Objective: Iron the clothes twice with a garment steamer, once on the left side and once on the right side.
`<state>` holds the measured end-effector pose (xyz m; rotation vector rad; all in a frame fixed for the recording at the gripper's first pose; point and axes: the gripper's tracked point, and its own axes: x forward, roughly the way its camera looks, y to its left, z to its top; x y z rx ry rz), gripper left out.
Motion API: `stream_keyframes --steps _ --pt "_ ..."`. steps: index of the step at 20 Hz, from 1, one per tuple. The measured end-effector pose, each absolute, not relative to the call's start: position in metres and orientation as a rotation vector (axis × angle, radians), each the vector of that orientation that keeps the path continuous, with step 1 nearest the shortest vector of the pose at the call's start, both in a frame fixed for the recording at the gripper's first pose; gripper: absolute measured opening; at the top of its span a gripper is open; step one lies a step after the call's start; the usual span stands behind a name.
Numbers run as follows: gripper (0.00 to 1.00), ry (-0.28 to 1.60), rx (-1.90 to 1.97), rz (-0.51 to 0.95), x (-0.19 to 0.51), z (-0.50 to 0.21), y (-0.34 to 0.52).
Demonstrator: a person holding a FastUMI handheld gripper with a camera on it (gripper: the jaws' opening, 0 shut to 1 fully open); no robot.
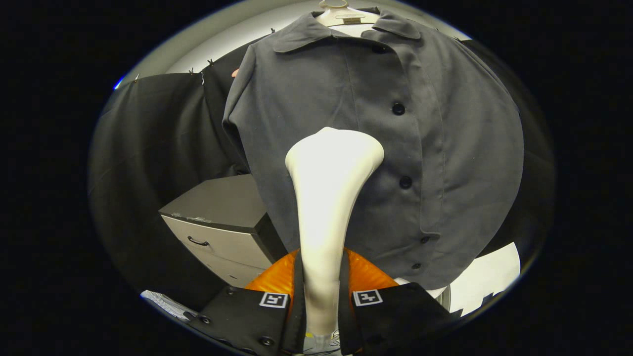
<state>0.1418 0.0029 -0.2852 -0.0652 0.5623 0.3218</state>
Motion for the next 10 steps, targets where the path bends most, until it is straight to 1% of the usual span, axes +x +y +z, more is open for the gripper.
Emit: stream_keyframes --steps 10 --pt "0.34 0.667 -0.076 0.295 0.121 -0.349 -0.015"
